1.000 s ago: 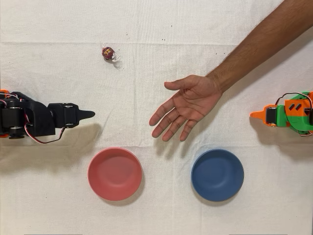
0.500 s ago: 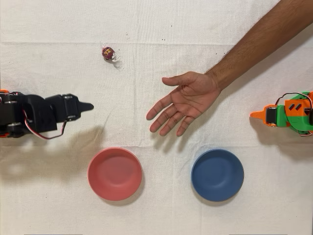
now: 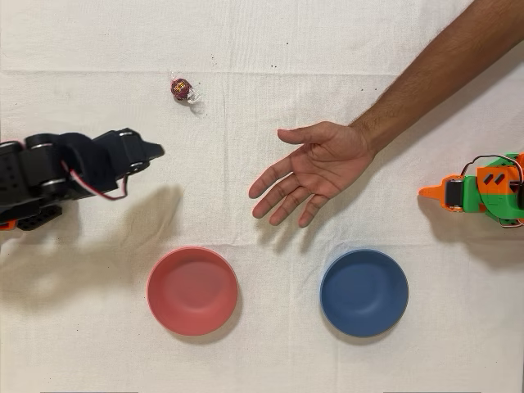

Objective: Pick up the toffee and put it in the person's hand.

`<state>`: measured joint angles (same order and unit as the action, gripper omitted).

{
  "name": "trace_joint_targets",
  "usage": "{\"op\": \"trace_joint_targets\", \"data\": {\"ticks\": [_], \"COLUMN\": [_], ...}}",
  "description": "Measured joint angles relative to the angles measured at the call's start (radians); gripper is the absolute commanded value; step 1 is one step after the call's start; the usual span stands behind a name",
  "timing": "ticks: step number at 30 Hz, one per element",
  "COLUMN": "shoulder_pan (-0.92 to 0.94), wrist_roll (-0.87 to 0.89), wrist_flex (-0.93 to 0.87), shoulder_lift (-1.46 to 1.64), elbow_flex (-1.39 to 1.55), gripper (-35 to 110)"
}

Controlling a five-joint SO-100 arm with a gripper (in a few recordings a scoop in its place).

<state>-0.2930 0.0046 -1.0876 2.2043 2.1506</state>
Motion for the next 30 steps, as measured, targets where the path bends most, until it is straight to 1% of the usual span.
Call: {"op": "trace_joint_targets", "data": {"ticks": [7, 17, 24, 26, 30], "shoulder_pan": [-0.057, -0.127, -0.175, -0.183, -0.198], "wrist_roll": [0.008, 0.023, 0.054, 0.06, 0.06], "wrist_flex": [0.066, 0.127, 0.135, 0.135, 0.135], "shoulder_lift": [-0.14, -0.291, -0.428, -0.465, -0.523], "elbow_flex": [-0.046, -0.094, -0.172, -0.204, -0.259], "gripper": [18, 19, 21, 25, 26]}}
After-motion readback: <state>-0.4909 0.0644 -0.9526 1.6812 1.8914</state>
